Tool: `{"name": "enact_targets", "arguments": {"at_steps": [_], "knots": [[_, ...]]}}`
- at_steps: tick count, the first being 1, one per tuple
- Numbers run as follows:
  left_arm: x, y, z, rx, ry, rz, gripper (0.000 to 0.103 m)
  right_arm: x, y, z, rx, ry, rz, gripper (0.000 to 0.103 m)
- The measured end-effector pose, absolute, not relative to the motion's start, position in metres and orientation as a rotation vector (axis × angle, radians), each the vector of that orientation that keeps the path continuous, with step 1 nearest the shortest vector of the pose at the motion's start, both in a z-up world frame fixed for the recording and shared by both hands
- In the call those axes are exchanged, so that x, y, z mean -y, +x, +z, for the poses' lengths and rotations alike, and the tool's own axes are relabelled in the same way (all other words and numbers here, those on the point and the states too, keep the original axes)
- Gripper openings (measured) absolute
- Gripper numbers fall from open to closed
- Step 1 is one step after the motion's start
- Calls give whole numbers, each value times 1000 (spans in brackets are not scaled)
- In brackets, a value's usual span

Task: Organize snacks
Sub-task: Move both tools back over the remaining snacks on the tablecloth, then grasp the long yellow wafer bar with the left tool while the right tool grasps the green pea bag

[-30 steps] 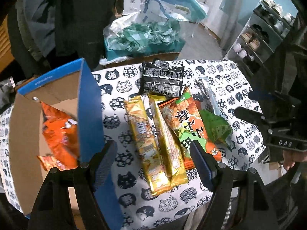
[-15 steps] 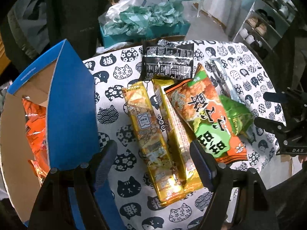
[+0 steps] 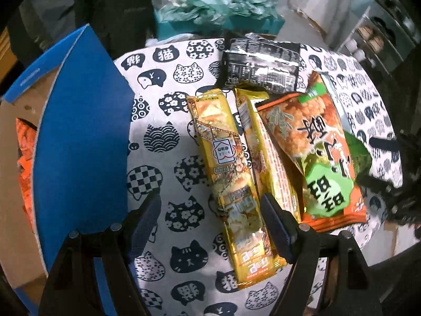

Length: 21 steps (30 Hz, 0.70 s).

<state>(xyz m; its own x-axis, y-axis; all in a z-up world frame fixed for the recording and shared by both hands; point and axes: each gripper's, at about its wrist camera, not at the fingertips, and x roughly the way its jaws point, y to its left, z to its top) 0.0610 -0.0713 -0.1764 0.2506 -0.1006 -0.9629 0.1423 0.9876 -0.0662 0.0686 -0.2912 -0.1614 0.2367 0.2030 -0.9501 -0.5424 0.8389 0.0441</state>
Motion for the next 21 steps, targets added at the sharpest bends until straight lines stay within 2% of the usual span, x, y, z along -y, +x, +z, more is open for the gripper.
{"name": "enact_targets", "arguments": {"at_steps": [12, 14, 16, 21], "knots": [[81, 75, -191, -1344, -3, -178, 79, 290, 83, -190, -1277, -318, 533, 73], [83, 76, -196, -1352, -4, -181, 79, 291, 85, -195, -1290, -319, 518, 57], [86, 78, -201, -1362, 5, -177, 79, 292, 86, -197, -1298, -316, 509, 47], [86, 82, -208, -1363, -3, -164, 79, 297, 88, -190, -1302, -266, 497, 39]]}}
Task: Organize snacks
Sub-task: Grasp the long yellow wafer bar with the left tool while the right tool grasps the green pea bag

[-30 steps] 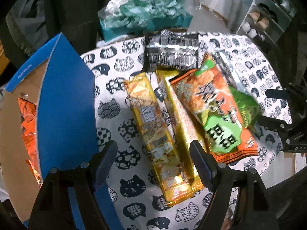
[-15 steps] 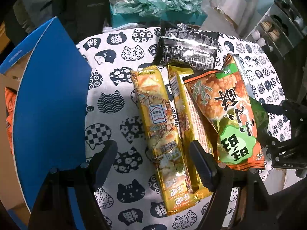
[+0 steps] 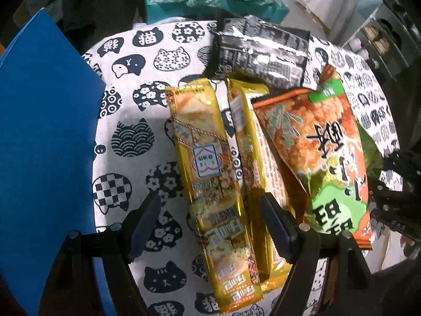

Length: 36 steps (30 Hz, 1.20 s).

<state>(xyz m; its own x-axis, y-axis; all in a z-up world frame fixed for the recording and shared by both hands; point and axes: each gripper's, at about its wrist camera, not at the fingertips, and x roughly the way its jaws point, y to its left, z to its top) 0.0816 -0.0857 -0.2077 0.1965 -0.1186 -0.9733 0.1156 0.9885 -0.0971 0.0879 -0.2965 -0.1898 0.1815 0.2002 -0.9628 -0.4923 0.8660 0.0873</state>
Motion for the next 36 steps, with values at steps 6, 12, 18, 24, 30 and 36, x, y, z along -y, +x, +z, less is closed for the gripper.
{"name": "enact_targets", "arguments": {"at_steps": [6, 12, 18, 24, 30, 36], "knots": [[84, 85, -219, -1386, 1, -151, 63, 302, 91, -173, -1278, -196, 480, 36], [88, 84, -221, -1396, 25, -187, 38, 303, 88, -167, -1276, -146, 458, 35], [89, 79, -211, -1377, 56, -150, 31, 302, 89, -155, -1252, -134, 442, 35], [81, 72, -199, -1355, 32, -143, 31, 298, 89, -135, -1209, -132, 429, 35], [84, 67, -175, -1312, 46, -154, 31, 293, 85, -106, -1160, -111, 428, 35], [84, 56, -140, -1216, 76, -175, 31, 285, 80, -78, -1114, -102, 438, 35]]}}
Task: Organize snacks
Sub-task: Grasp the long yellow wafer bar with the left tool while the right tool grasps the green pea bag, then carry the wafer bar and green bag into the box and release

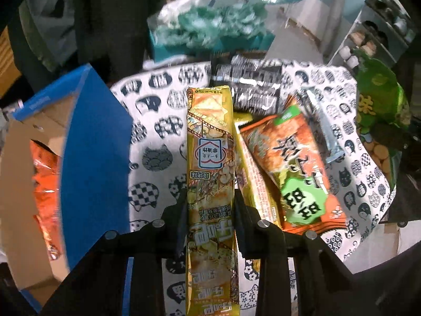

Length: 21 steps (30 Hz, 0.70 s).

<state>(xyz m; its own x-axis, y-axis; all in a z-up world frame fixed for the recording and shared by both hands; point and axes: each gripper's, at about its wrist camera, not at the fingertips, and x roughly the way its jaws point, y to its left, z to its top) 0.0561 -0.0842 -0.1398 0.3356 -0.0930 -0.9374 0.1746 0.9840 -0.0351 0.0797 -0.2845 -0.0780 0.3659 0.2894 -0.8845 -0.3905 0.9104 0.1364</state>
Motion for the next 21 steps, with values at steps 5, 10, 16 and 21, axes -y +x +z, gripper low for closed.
{"name": "enact_targets", "arguments": {"at_steps": [5, 10, 16, 21], "knots": [[79, 46, -109, -1128, 116, -168, 31, 279, 73, -52, -1072, -103, 430, 35], [70, 39, -85, -1073, 122, -177, 31, 277, 71, -35, -1043, -93, 424, 35], [59, 29, -64, -1021, 120, -162, 31, 266, 67, -19, -1011, -103, 431, 35], [49, 24, -52, -998, 115, -159, 31, 251, 67, -8, -993, -107, 453, 35]]}}
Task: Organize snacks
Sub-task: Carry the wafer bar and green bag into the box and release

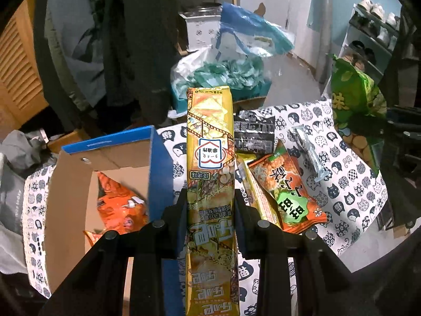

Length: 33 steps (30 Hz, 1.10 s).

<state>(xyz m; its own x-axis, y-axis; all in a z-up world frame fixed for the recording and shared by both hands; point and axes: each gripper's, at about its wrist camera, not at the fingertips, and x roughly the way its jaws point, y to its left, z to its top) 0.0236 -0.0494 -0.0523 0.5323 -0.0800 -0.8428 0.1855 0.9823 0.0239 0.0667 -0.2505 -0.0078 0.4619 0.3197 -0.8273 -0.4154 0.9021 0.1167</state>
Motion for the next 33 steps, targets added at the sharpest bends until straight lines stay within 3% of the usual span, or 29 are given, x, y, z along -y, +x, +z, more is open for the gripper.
{"name": "enact_targets", "arguments": {"at_steps": [21, 33], "knots": [[-28, 5, -22, -936, 60, -93, 31, 158, 66, 17, -951, -165, 579, 35], [-98, -4, -35, -938, 3, -7, 31, 78, 68, 8, -978, -222, 678, 35]]}}
